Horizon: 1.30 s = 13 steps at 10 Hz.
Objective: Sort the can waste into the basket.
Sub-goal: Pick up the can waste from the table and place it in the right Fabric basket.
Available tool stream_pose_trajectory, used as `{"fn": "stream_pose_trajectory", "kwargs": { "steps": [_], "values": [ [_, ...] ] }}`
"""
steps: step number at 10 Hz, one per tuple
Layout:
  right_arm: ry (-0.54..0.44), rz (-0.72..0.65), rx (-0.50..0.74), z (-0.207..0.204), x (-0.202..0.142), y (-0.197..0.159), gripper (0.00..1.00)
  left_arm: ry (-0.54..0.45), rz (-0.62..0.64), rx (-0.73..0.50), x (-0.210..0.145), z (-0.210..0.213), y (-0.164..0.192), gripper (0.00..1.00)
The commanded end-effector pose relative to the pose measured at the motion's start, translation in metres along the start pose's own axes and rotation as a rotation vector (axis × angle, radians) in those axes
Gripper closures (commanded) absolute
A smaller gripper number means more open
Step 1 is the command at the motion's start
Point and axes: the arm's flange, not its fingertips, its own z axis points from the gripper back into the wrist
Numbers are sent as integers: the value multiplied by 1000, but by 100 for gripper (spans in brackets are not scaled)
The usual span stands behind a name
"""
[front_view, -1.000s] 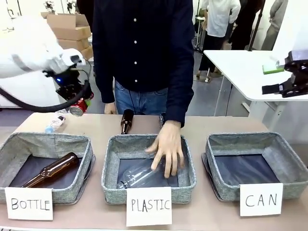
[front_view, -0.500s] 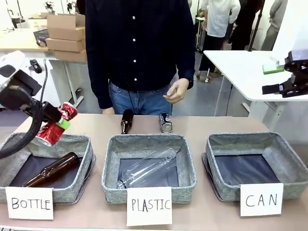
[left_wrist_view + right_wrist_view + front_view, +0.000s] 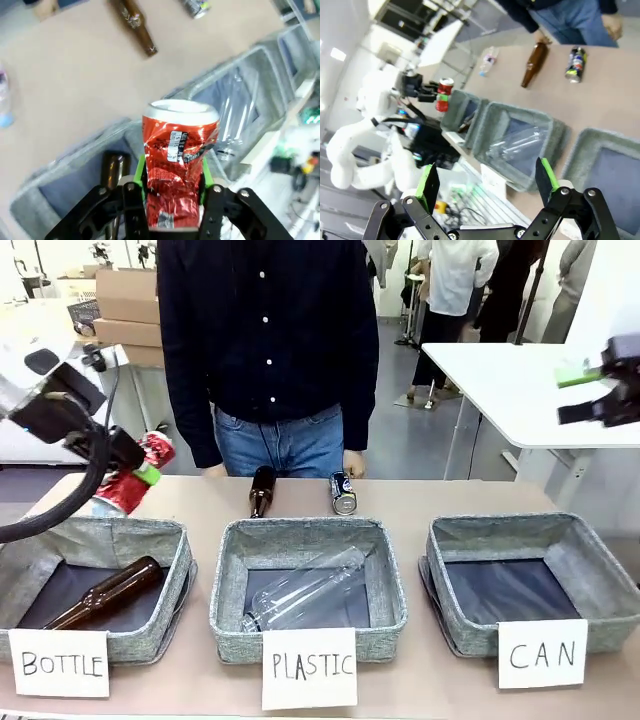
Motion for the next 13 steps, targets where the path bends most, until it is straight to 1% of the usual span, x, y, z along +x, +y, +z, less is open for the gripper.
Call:
{"fn": "stream_pose_trajectory", "kwargs": {
  "steps": [1,2,3,4,5,6,7,8,9,11,13],
  "values": [
    [22,157,-246,69,-2,23,0,-42,-338,-110,65,-58,-85,55],
    [12,143,-327,111,-20,9,0,3,-501,-138,97,-91,-141,55],
    [-6,112,-386,145,-46,-11,0,31,-646,-159,119,-123,-197,55],
    [3,59,-455,166,-77,-30,0,4,-760,-115,134,-155,-247,55],
    [95,7,-455,172,-110,-46,0,-1,-872,-130,147,-192,-293,55],
    [127,23,-377,161,-124,-57,0,7,-901,-183,156,-224,-326,55],
    [20,41,-460,177,-85,-31,0,-20,-893,-218,157,-255,-357,55],
    [20,41,-460,177,-85,-31,0,-11,-890,-233,155,-281,-380,55],
    [20,41,-460,177,-85,-31,0,7,-905,-217,154,-304,-394,55],
    [20,41,-460,177,-85,-31,0,41,-888,-200,146,-317,-391,55],
    [20,41,-460,177,-85,-31,0,43,-865,-196,146,-315,-382,55]
  ]
}}
